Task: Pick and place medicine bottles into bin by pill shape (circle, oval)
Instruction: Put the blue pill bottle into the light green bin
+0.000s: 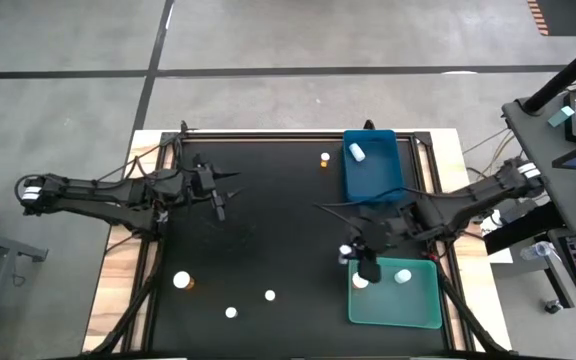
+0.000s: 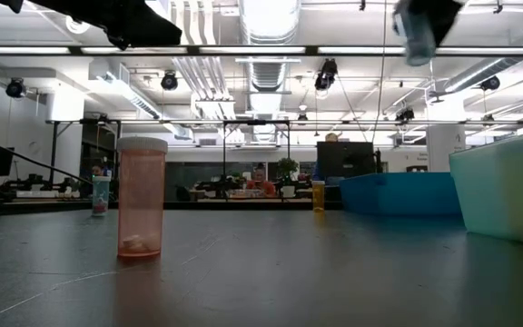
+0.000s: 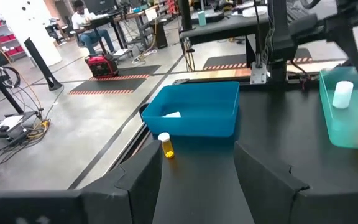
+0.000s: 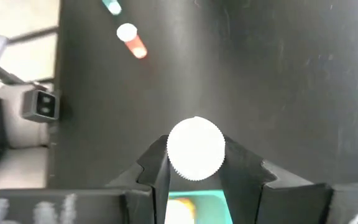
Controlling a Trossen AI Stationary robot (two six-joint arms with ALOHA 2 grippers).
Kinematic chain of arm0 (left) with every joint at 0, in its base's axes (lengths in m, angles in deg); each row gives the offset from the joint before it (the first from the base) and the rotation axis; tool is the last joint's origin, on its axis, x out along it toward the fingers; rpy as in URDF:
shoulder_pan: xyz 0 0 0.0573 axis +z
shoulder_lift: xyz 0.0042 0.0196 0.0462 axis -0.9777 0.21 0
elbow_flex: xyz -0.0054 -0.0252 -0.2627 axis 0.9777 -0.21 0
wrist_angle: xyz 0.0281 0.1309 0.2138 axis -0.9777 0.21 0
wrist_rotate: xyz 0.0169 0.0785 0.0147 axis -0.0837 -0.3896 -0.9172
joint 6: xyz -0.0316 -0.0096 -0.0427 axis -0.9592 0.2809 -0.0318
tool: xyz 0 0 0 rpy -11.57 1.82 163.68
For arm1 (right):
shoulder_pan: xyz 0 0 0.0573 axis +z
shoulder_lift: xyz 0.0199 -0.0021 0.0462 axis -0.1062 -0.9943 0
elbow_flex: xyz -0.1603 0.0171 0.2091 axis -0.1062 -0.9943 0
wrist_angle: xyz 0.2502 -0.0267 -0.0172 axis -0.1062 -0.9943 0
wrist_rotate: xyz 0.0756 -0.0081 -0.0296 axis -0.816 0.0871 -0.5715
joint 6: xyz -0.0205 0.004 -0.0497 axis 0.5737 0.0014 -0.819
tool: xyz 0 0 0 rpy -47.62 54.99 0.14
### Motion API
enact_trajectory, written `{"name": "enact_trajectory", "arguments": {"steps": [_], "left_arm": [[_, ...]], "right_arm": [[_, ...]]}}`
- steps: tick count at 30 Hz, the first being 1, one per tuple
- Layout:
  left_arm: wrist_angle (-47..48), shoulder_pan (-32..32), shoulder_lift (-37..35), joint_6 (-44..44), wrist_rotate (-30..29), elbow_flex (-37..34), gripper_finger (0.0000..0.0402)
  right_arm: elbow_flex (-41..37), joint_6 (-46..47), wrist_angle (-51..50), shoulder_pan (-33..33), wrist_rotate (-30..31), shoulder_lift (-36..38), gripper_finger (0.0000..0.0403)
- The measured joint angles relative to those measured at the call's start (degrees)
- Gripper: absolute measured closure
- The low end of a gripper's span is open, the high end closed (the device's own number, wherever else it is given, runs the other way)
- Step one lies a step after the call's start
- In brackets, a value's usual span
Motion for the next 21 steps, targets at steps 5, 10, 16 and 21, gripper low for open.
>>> {"name": "enact_trajectory", "arguments": {"steps": [5, 10, 16, 21], "left_arm": [[-0.08, 0.0, 0.34, 0.01, -0.01, 0.0, 0.0218], [-0.36, 0.0, 0.73, 0.17, -0.01, 0.0, 0.0218], [-2.03, 0.02, 1.29, 0.16, -0.02, 0.01, 0.0218], [-3.74, 0.0, 1.83, -1.16, -0.02, 0.02, 0.0218]], "right_arm": [[-4.29, 10.66, -0.09, 6.33, 4.05, 4.55, 0.0297], [-8.51, 18.25, -0.17, 14.9, 7.47, 7.17, 0.0297], [-11.9, 15.73, -0.18, 24.74, 7.54, 7.54, 0.0298], [-13.89, 10.0, -1.3, 31.15, 12.18, 6.51, 0.0298]]}}
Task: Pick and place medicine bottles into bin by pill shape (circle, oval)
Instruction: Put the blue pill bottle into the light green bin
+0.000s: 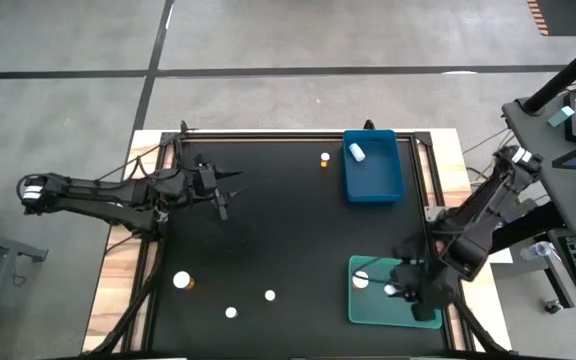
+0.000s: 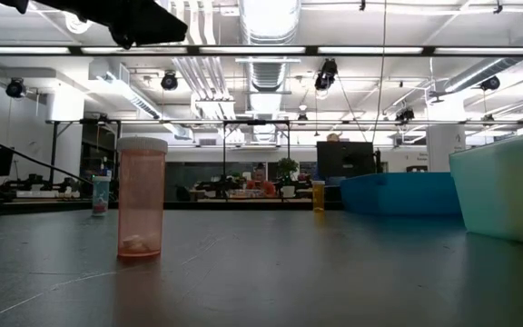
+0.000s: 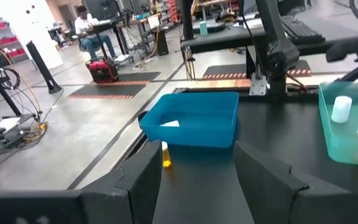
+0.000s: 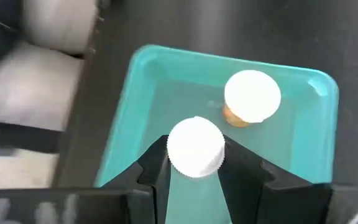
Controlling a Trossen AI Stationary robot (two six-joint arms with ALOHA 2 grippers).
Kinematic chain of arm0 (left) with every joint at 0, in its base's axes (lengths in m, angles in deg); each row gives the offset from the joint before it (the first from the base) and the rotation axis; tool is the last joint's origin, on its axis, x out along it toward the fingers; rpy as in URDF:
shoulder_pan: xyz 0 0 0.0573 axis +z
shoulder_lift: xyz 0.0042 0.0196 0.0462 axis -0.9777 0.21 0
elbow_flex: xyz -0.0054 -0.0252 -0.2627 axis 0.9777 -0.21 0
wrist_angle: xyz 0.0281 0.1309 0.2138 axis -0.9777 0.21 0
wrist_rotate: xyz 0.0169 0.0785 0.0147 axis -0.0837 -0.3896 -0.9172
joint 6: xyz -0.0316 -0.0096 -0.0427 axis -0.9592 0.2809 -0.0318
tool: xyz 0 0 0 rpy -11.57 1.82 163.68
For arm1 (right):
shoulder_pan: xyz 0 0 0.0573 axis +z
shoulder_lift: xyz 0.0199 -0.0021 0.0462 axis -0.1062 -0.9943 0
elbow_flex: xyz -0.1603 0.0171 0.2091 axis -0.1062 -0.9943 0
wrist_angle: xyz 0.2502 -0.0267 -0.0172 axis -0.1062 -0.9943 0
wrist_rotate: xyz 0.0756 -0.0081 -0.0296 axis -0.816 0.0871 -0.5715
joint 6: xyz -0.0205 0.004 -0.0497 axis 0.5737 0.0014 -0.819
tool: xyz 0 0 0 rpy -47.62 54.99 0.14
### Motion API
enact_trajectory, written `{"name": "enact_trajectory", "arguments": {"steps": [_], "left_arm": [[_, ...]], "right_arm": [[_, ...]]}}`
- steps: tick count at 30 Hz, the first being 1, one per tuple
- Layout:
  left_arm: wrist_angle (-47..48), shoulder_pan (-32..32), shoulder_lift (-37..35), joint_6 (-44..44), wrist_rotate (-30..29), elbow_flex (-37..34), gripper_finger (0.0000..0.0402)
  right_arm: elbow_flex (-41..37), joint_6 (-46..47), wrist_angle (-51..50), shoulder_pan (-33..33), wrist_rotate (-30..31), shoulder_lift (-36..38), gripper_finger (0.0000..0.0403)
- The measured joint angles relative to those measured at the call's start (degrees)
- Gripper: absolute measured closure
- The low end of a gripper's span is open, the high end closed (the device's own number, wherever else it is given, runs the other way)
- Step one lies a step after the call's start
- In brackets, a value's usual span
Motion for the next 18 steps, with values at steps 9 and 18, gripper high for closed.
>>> {"name": "enact_trajectory", "arguments": {"steps": [9, 18], "left_arm": [[0.01, 0.0, 1.42, -0.12, 0.01, -0.02, 0.0218], [-0.93, 0.02, 2.23, 0.3, 0.01, 0.11, 0.0218]], "right_arm": [[-5.87, 12.47, -0.62, 7.68, 14.58, -0.27, 0.0298], [-10.78, 18.65, -0.27, 7.48, 18.43, -3.8, 0.0298]]}}
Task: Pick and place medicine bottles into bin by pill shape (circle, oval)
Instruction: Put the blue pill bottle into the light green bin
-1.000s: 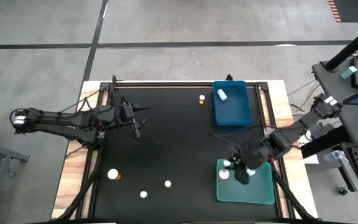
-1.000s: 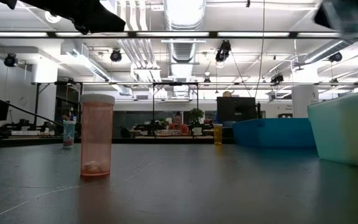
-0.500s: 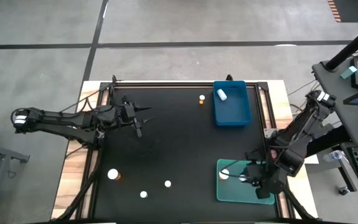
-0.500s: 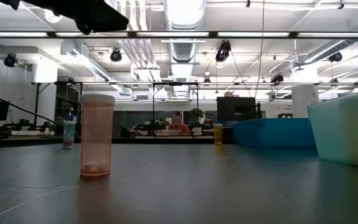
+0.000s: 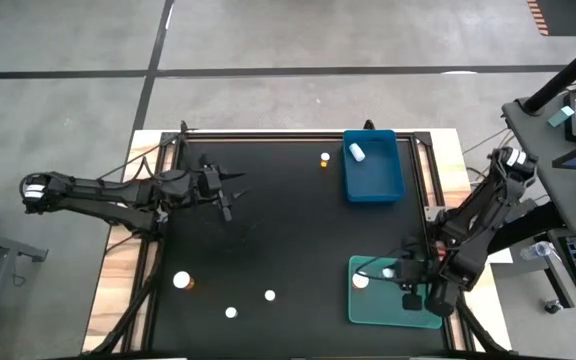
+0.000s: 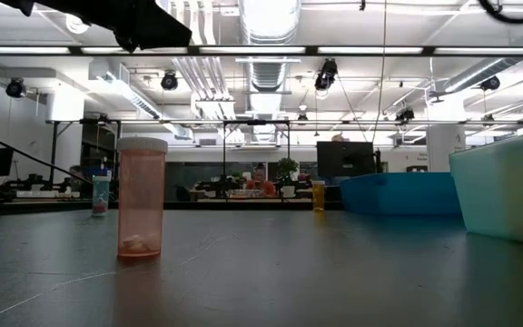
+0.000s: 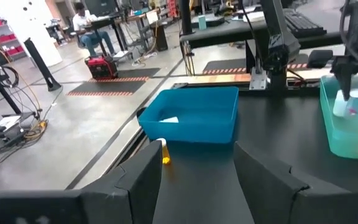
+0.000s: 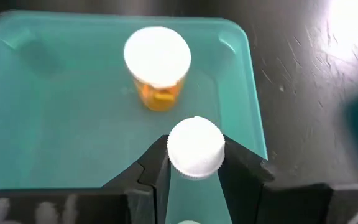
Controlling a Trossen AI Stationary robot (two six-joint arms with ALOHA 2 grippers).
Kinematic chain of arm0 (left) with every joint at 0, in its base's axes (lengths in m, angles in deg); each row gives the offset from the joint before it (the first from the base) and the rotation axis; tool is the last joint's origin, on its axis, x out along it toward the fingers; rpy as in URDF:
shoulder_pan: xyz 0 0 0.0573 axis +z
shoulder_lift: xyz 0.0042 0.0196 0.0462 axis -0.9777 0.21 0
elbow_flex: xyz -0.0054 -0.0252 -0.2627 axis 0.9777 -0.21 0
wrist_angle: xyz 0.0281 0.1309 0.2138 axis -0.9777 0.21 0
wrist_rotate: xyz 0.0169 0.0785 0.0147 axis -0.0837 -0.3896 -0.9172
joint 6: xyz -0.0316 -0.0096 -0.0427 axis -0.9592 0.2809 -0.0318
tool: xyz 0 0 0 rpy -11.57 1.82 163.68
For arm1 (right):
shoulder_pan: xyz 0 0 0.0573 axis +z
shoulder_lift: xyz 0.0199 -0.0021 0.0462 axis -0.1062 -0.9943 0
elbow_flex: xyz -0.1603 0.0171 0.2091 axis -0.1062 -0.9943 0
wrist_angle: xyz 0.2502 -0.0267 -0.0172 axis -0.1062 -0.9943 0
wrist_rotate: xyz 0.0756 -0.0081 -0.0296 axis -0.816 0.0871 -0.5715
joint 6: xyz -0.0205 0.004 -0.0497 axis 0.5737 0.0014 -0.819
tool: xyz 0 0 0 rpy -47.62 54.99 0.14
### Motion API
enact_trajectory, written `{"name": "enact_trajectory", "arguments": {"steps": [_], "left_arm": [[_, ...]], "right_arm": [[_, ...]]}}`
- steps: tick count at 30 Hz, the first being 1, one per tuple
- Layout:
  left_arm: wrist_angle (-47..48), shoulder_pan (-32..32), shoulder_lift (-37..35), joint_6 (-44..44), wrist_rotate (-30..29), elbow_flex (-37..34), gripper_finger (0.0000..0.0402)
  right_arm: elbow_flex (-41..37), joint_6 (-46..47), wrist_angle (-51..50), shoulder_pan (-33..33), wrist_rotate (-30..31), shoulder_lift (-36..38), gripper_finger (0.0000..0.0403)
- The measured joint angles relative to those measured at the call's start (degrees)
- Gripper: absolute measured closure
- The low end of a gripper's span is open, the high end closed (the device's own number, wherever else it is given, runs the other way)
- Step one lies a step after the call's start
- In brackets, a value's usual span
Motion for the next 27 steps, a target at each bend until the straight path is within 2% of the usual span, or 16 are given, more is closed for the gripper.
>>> {"name": "enact_trajectory", "arguments": {"steps": [9, 17, 27], "left_arm": [[0.29, -0.02, 0.04, 0.02, 0.0, 0.02, 0.0218], [0.3, -0.02, 0.04, 0.04, 0.0, 0.02, 0.0218], [0.3, 0.0, 0.04, 0.04, 0.0, 0.02, 0.0218]], "right_arm": [[-0.41, 0.58, 0.59, -1.73, -0.1, -5.61, 0.0298], [-0.17, 0.51, 2.05, -1.81, -0.18, -7.4, 0.0298], [0.01, -0.52, 2.17, -1.81, -0.68, -7.88, 0.0265]]}}
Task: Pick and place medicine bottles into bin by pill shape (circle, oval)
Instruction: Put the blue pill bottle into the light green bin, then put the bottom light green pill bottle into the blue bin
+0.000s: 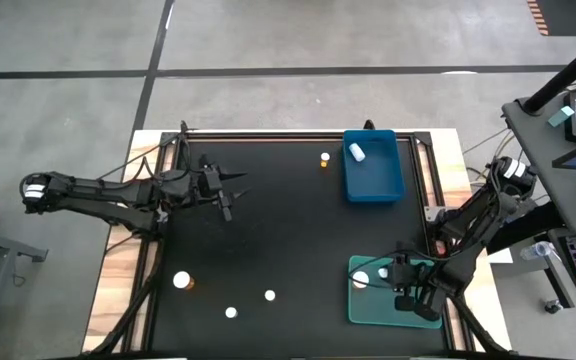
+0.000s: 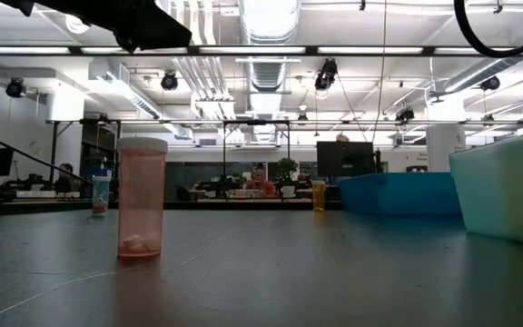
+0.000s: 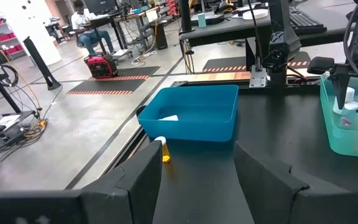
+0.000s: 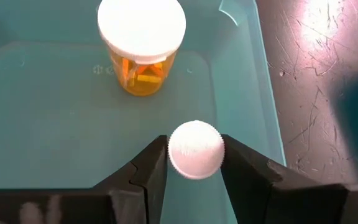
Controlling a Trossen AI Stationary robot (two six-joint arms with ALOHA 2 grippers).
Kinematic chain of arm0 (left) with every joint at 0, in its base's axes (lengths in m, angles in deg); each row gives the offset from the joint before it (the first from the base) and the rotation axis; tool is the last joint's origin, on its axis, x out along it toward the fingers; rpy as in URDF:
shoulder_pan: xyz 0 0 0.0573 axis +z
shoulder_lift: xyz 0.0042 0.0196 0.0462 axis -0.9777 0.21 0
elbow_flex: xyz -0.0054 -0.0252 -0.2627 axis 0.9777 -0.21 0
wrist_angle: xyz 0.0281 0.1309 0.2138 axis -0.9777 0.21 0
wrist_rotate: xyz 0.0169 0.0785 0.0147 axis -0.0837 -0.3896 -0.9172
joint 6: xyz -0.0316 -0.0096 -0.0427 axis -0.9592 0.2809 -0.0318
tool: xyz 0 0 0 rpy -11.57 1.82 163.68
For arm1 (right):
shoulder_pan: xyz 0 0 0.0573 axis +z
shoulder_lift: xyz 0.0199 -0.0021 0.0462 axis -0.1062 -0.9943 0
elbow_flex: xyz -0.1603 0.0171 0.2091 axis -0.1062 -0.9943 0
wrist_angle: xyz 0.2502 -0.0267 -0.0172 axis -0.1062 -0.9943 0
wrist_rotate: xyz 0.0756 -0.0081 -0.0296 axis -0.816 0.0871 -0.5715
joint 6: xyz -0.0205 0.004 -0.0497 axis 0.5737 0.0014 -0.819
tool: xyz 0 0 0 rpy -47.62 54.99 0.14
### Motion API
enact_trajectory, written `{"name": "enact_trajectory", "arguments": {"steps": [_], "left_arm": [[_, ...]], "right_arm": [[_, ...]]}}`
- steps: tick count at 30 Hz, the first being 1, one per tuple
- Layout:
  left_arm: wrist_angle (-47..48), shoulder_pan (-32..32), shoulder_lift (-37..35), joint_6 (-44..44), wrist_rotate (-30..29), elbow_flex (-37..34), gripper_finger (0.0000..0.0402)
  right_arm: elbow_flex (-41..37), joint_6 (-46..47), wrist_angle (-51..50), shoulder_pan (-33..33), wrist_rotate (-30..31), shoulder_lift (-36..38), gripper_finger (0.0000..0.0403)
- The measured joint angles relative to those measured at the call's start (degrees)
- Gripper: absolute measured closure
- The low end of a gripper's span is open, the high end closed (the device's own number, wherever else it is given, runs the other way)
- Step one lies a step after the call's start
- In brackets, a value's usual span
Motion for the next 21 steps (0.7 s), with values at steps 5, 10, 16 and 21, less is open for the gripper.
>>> {"name": "enact_trajectory", "arguments": {"steps": [5, 10, 16, 21], "left_arm": [[0.0, 0.0, 0.0, 0.01, 0.0, 0.0, 0.0218], [0.0, 0.0, 0.0, 0.0, 0.0, 0.0, 0.0218], [0.0, 0.0, 0.0, 0.0, 0.0, 0.0, 0.0218], [-0.02, -0.02, 0.0, -0.04, 0.0, 0.0, 0.0218]], "right_arm": [[0.0, -0.02, 0.0, 0.0, -0.02, 0.0, 0.025], [0.21, -0.56, -1.12, 0.0, -0.13, 0.56, 0.0235], [4.4, -4.75, -6.0, 0.0, -0.17, 1.89, 0.0225], [10.05, -4.75, -10.13, -0.83, 2.99, 2.91, 0.0233]]}}
